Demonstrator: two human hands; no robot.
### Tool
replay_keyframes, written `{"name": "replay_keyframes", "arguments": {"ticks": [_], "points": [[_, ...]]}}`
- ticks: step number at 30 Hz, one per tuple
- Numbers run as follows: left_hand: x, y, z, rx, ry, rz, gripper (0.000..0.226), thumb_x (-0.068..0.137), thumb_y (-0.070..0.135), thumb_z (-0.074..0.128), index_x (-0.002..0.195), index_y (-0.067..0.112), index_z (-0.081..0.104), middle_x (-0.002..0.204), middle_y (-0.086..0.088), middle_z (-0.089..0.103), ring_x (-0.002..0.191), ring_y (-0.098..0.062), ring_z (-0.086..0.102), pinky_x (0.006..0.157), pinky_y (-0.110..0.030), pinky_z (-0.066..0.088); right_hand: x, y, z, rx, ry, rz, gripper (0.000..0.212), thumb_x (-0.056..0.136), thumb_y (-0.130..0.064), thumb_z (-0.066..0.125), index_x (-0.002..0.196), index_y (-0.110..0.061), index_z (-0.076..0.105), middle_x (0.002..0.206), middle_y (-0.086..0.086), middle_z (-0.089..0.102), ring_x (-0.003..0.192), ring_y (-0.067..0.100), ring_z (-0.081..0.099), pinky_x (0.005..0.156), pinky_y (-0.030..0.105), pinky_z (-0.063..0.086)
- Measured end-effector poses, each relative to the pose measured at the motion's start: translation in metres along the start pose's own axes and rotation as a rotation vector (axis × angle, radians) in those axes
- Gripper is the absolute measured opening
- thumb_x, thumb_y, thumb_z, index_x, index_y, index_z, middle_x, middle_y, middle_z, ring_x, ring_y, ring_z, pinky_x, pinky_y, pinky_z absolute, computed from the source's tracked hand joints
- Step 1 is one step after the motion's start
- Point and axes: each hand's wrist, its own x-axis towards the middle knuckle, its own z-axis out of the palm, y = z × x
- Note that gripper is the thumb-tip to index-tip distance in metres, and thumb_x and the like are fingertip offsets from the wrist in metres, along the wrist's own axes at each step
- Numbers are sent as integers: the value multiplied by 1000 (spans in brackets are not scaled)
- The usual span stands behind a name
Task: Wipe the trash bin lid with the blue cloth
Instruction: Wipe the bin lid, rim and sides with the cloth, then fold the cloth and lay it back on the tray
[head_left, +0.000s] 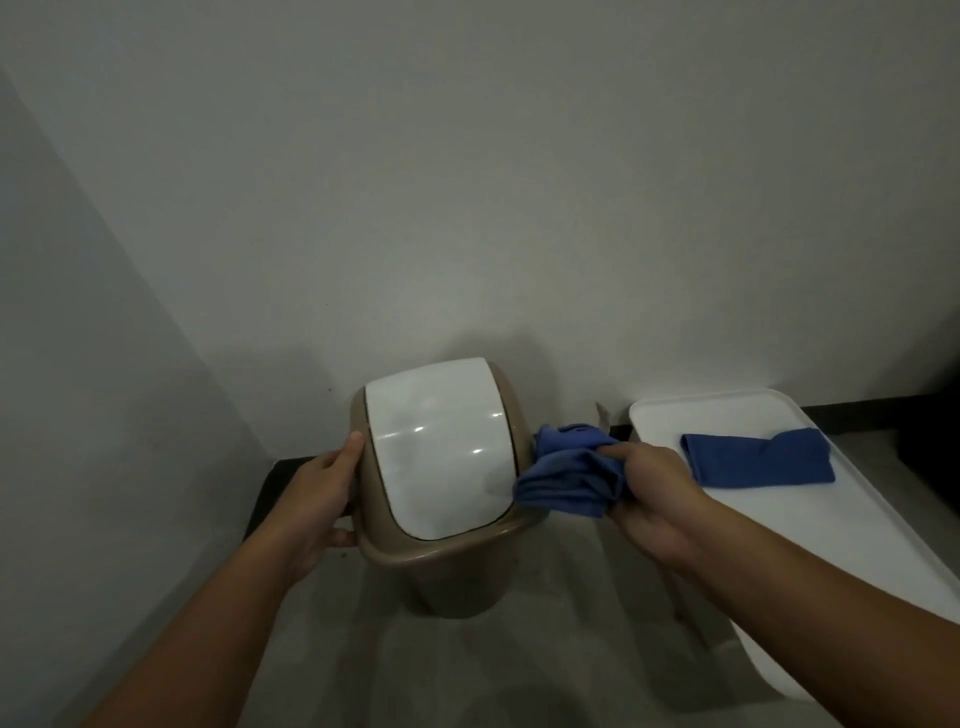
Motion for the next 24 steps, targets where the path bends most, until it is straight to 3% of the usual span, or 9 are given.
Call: {"name": "replay_keyframes", "arguments": {"ticks": [3, 6, 8, 10, 12, 15, 21, 23, 24], "points": [[-6, 8, 8, 267, 245, 211, 56, 86, 54, 46, 131, 19, 45, 130, -11, 56, 111, -30, 54, 88, -44, 45, -4, -10, -31, -46, -65, -94, 25, 90, -4, 44, 107, -3, 63, 96, 21, 69, 83, 27, 67, 59, 31, 59], [-29, 38, 40, 457, 399, 673, 41, 88, 38, 52, 125, 19, 51, 126, -9, 58, 111, -26, 54, 92, -40, 42, -8, -22, -55, -225, -183, -151, 25, 89, -6, 45, 100, -7, 67, 93, 15, 72, 82, 21, 69, 56, 25, 55], [-45, 61, 76, 505, 183, 908, 38, 87, 29, 57, 125, 22, 51, 126, 1, 55, 115, -15, 50, 101, -39, 41, -12, -35, -68, -368, -276, -170, 23, 90, -9, 47, 97, -9, 68, 93, 12, 72, 84, 19, 68, 59, 23, 53], [-60, 76, 120, 599, -190, 1008, 60, 80, 30, 67, 133, 26, 41, 133, 10, 44, 122, 0, 37, 107, -21, 32, -15, -48, -80, -502, -366, -183, 21, 91, -13, 48, 96, -11, 69, 96, 10, 73, 90, 20, 68, 66, 24, 54], [-71, 83, 165, 724, -508, 914, 94, 65, 46, 77, 141, 35, 22, 135, 19, 31, 121, 9, 28, 98, -6, 27, -17, -61, -92, -620, -400, -183, 20, 91, -17, 50, 96, -11, 69, 99, 12, 72, 93, 23, 67, 75, 28, 55], [-80, 71, 219, 821, -746, 696, 108, 54, 55, 79, 141, 39, 16, 133, 19, 41, 116, -1, 45, 92, -16, 41, -19, -78, -111, -755, -388, -171, 19, 89, -23, 54, 93, -9, 68, 99, 18, 71, 90, 26, 68, 79, 34, 55], [-72, 55, 264, 965, -827, 601, 36, 70, 28, 72, 102, 27, 56, 95, 0, 65, 83, -18, 62, 79, -38, 54, -28, -97, -163, -1054, -467, -83, 24, 74, -15, 73, 98, -16, 68, 101, 10, 71, 93, 21, 68, 83, 31, 56], [-71, 53, 277, 1069, -889, 621, 8, 74, 21, 63, 75, 25, 56, 78, -2, 61, 71, -19, 57, 70, -38, 50, -30, -99, -181, -1165, -465, -48, 28, 73, -13, 74, 99, -16, 66, 99, 8, 71, 90, 18, 68, 79, 27, 56], [-71, 50, 285, 1107, -904, 628, 13, 76, 18, 58, 67, 25, 51, 72, -1, 57, 67, -18, 53, 65, -36, 46, -30, -99, -189, -1247, -450, -52, 27, 72, -14, 74, 98, -16, 66, 96, 7, 71, 89, 18, 67, 77, 25, 55]]}}
